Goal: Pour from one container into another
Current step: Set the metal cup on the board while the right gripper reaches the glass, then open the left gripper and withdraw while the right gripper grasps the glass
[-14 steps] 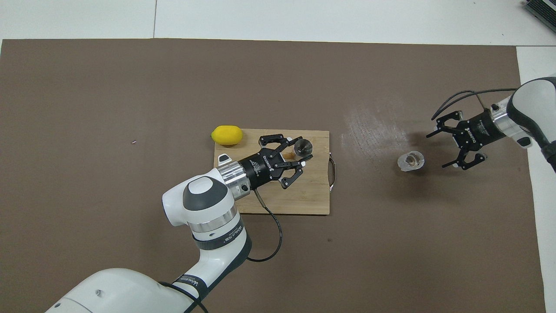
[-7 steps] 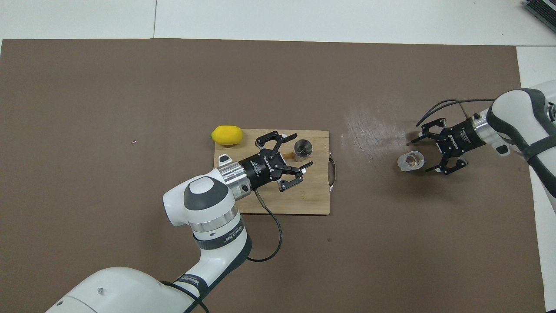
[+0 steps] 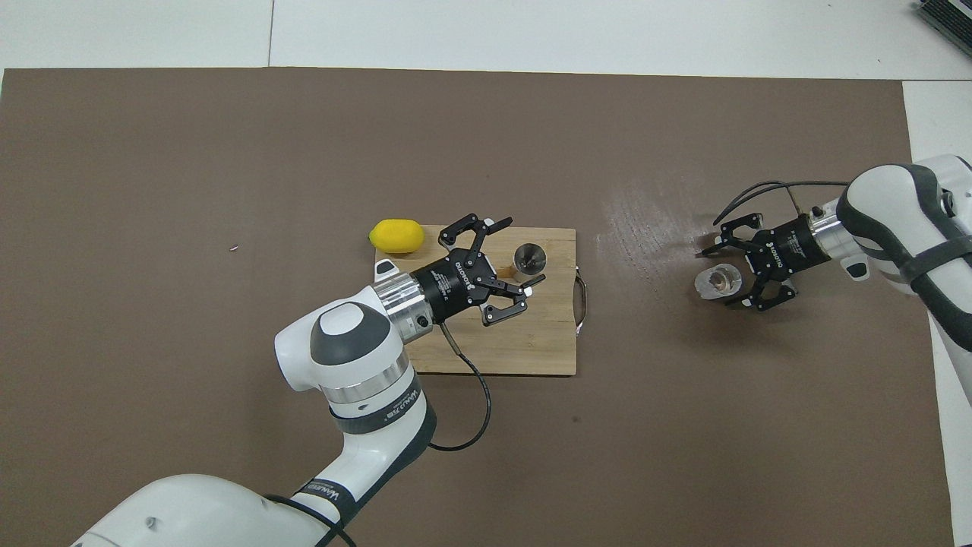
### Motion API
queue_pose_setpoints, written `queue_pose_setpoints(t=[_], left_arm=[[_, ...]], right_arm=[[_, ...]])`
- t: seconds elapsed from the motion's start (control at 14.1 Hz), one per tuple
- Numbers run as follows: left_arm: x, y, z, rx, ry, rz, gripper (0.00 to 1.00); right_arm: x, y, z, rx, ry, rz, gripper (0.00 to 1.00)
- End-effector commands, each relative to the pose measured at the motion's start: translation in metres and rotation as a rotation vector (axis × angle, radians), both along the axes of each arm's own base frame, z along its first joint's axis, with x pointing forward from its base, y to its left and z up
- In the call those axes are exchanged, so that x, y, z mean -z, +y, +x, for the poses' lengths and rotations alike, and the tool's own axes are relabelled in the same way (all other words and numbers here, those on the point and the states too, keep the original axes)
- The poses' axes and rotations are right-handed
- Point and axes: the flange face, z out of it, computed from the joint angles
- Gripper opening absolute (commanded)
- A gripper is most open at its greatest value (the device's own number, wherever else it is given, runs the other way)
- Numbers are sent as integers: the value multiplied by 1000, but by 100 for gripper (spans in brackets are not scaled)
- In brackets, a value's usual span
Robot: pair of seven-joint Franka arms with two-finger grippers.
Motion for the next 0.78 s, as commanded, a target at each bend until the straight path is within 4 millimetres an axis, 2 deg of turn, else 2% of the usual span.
queue_pose_setpoints(t=[0.0,0.07,0.28,0.57,0.71], left_arm=[[-52,35,10,-76,-60,44,100],[-68,46,15,-74,-102,72,100],[-89,83,38,-10,-236,203,100],[-103,131,72,205,-418,480,100],[-112,165,91,349,-507,625,100]], right_arm=[[-6,3,-8,12,-24,26,97],[-6,4,-8,17,-24,32,95],[-6,6,-9,22,-19,46,89],[-6,7,-10,25,-15,53,85],[-5,7,-10,30,-11,52,85]])
